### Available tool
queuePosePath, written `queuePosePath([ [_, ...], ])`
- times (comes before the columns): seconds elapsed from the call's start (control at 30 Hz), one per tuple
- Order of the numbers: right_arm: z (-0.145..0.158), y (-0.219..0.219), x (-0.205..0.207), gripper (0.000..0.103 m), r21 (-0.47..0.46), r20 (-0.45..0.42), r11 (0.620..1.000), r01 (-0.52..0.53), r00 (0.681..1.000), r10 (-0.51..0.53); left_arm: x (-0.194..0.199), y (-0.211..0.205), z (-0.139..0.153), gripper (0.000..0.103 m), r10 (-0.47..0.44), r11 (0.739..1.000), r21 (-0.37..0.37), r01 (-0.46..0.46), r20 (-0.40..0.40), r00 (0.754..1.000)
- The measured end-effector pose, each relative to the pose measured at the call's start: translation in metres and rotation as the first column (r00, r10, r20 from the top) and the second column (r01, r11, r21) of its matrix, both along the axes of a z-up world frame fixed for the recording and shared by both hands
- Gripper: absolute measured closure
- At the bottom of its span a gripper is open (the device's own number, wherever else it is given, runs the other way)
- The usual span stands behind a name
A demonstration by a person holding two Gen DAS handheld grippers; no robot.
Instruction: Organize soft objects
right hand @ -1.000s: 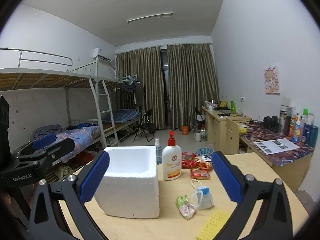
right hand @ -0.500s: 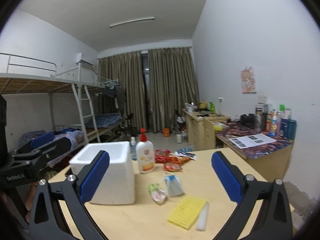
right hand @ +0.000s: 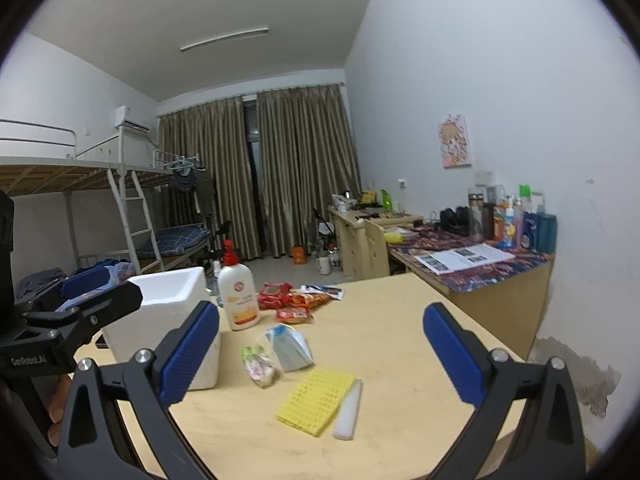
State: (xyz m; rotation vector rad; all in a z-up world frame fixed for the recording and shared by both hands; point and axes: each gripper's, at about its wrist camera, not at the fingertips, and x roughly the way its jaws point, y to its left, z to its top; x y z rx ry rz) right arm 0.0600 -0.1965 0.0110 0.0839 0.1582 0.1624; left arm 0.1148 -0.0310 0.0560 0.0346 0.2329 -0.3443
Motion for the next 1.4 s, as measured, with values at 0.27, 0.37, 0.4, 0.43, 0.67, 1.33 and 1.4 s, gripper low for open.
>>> queuePosePath([
  [0.27, -0.017, -0.017, 0.016, 0.0, 0.013, -0.067, 0.999, 0.038, 0.997, -0.037, 0.027, -0.015, -0.021, 0.0, -0.04, 0.999, 0.008, 0.04, -0.062, 0.997],
  [0.37, -0.023, -0.019, 0.02, 0.0, 0.007, -0.085, 0.999, 0.047, 0.995, -0.046, 0.033, -0.016, -0.025, 0.0, -0.047, 0.999, 0.007, 0.048, -0.072, 0.996],
  [0.4, -0.025, -0.019, 0.021, 0.0, 0.006, -0.091, 0.999, 0.046, 0.995, -0.045, 0.036, -0.017, -0.028, 0.0, -0.049, 0.999, 0.014, 0.05, -0.074, 0.996],
  [0.43, -0.026, -0.019, 0.022, 0.0, 0.005, -0.095, 0.999, 0.046, 0.994, -0.045, 0.038, -0.018, -0.029, 0.0, -0.051, 0.999, 0.015, 0.053, -0.074, 0.996],
  [0.67, -0.034, -0.021, 0.03, 0.0, -0.013, -0.138, 0.998, 0.056, 0.989, -0.057, 0.055, -0.023, -0.039, 0.0, -0.105, 0.994, 0.002, 0.106, -0.102, 0.989],
  [1.33, -0.064, -0.033, 0.069, 0.0, -0.03, -0.255, 0.999, 0.037, 0.966, -0.043, 0.104, -0.038, -0.085, 0.0, -0.073, 0.996, 0.037, 0.083, -0.224, 0.972],
  [1.4, -0.067, -0.036, 0.074, 0.0, -0.027, -0.268, 0.999, 0.029, 0.963, -0.035, 0.108, -0.042, -0.09, 0.0, -0.076, 0.995, 0.043, 0.089, -0.241, 0.968],
])
